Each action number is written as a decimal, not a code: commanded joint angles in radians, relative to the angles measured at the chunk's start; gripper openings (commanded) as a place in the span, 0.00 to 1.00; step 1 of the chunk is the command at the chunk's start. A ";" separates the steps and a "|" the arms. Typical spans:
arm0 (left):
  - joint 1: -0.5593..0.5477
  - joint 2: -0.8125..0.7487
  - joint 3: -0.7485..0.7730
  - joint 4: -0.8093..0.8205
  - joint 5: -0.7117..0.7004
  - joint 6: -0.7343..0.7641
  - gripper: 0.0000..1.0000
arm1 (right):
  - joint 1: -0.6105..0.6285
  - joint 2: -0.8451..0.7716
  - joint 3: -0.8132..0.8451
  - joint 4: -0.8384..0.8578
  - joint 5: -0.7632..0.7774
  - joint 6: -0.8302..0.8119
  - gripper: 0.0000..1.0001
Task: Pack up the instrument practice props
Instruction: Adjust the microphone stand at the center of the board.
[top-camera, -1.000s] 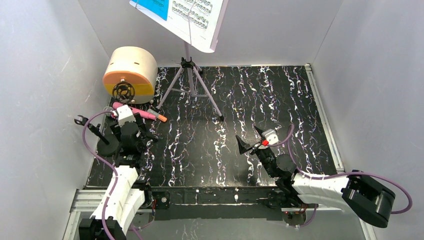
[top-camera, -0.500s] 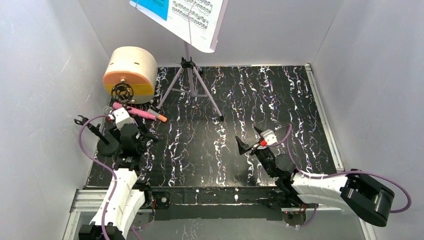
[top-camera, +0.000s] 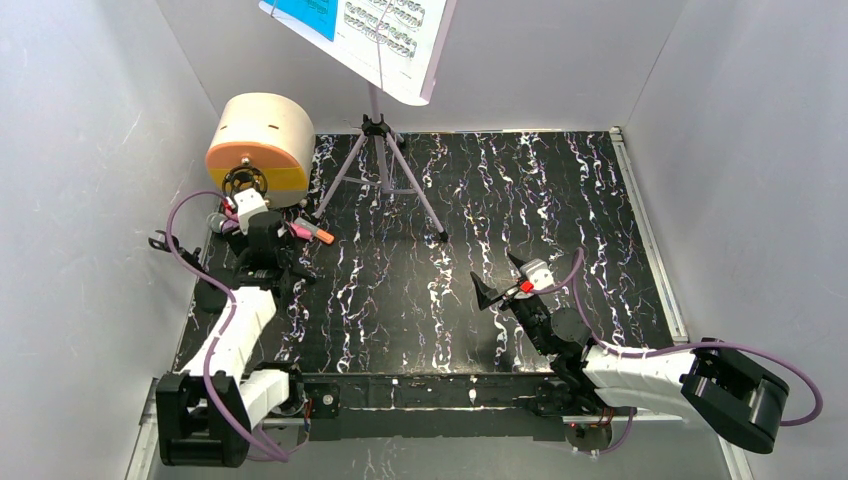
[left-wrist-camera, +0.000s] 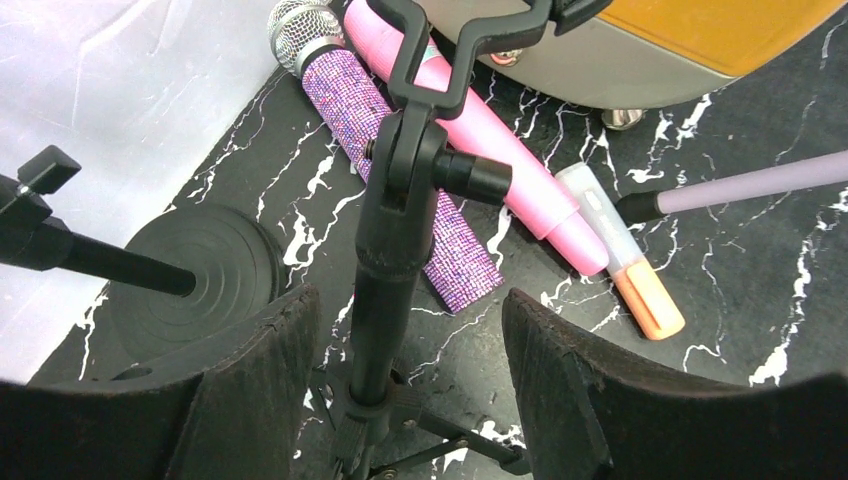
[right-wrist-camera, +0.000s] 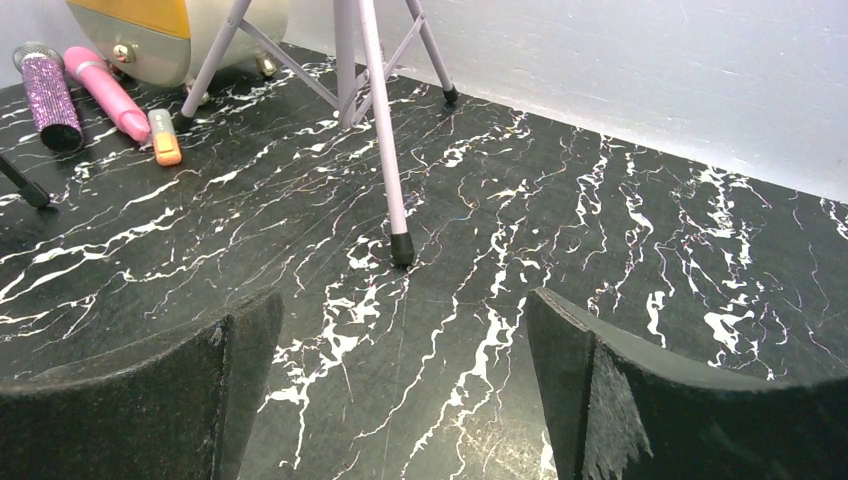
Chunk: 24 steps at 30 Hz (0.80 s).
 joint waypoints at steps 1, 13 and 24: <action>0.024 0.063 0.084 -0.034 -0.005 -0.005 0.63 | -0.003 -0.011 -0.036 0.045 -0.006 -0.003 0.99; 0.034 -0.026 -0.003 0.089 0.044 0.012 0.00 | -0.003 0.002 -0.024 0.039 -0.017 0.002 0.99; 0.035 -0.256 -0.197 0.378 0.203 0.071 0.00 | -0.003 -0.030 -0.025 0.018 -0.122 0.008 0.99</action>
